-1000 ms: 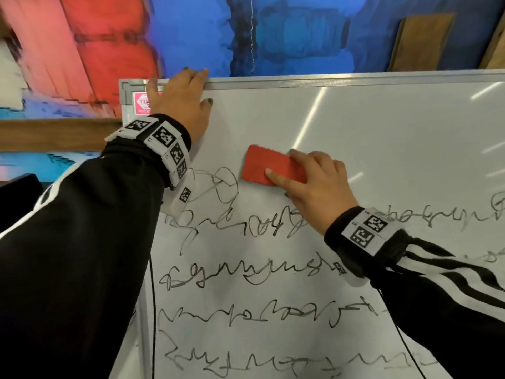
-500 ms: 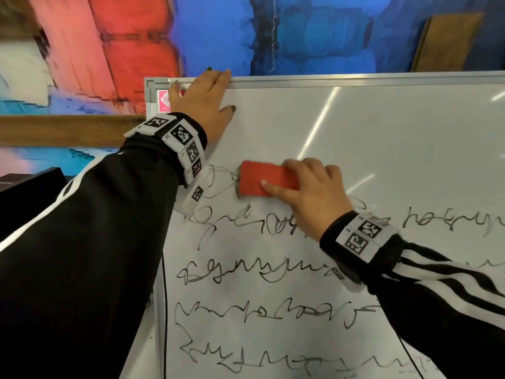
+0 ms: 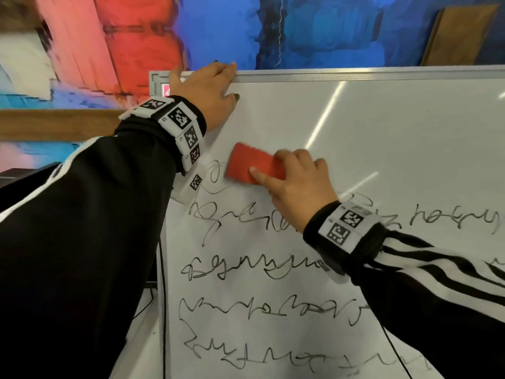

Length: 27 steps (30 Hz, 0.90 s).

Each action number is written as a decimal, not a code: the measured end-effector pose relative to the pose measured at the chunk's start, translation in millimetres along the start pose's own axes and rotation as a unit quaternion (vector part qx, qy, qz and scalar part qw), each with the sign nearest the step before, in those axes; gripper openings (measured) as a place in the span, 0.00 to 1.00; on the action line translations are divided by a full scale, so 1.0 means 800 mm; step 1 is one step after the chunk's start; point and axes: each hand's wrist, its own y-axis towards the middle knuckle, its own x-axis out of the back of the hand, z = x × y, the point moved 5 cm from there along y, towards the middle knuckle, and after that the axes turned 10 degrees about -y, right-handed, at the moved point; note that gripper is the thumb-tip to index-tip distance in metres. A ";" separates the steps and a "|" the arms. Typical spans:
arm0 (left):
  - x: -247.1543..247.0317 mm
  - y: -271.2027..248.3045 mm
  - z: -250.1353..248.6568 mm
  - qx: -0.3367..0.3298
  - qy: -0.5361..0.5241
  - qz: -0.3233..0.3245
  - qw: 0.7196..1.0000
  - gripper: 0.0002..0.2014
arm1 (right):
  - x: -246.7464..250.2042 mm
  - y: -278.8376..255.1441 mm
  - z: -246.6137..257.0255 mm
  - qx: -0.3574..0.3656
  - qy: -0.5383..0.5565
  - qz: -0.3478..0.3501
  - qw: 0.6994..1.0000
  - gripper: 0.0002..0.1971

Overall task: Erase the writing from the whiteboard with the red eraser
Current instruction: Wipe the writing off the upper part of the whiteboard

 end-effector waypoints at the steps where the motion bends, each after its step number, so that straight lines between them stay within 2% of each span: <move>1: 0.003 0.002 0.005 -0.001 0.007 -0.002 1.000 0.27 | -0.003 -0.006 0.013 0.039 0.005 0.005 0.999 0.33; 3: 0.011 0.002 0.018 0.009 0.006 -0.013 1.000 0.26 | -0.003 -0.009 0.021 0.088 0.014 0.015 0.996 0.33; 4: 0.013 -0.001 0.026 0.016 0.002 -0.021 1.000 0.26 | 0.000 -0.004 0.015 0.087 0.017 0.019 0.996 0.32; 8: 0.015 -0.016 0.045 0.022 -0.006 -0.043 0.999 0.26 | 0.009 0.023 -0.006 -0.024 0.024 0.004 0.999 0.26; 9: 0.015 -0.019 0.045 0.020 -0.006 -0.047 0.999 0.26 | 0.008 0.022 0.002 -0.026 0.022 -0.001 0.999 0.26; 12: 0.015 -0.018 0.044 0.023 -0.013 -0.047 0.999 0.26 | -0.005 0.006 0.044 0.057 0.017 0.015 0.998 0.30; 14: 0.016 -0.018 0.044 0.026 -0.012 -0.040 0.999 0.26 | -0.004 0.008 0.048 0.083 0.017 0.024 0.996 0.31; 19: 0.017 -0.019 0.043 0.022 -0.016 -0.037 0.999 0.26 | 0.010 0.048 0.035 -0.026 0.009 0.036 0.999 0.28; 20: 0.019 -0.018 0.043 0.021 -0.017 -0.038 0.999 0.25 | 0.006 0.048 0.045 -0.015 0.005 0.060 0.998 0.29; 22: 0.022 -0.018 0.044 0.019 -0.018 -0.037 0.999 0.25 | -0.003 0.032 0.076 0.054 0.003 0.101 0.993 0.30; 24: 0.024 -0.018 0.046 0.016 -0.018 -0.032 0.999 0.25 | -0.001 0.018 0.085 0.093 0.012 0.081 0.992 0.30; 26: 0.025 -0.019 0.047 0.016 -0.019 -0.029 0.999 0.25 | -0.002 0.024 0.074 0.097 0.008 0.098 0.990 0.30; 27: 0.027 -0.019 0.048 0.018 -0.021 -0.029 0.999 0.25 | -0.001 0.032 0.062 0.075 0.003 0.104 0.992 0.30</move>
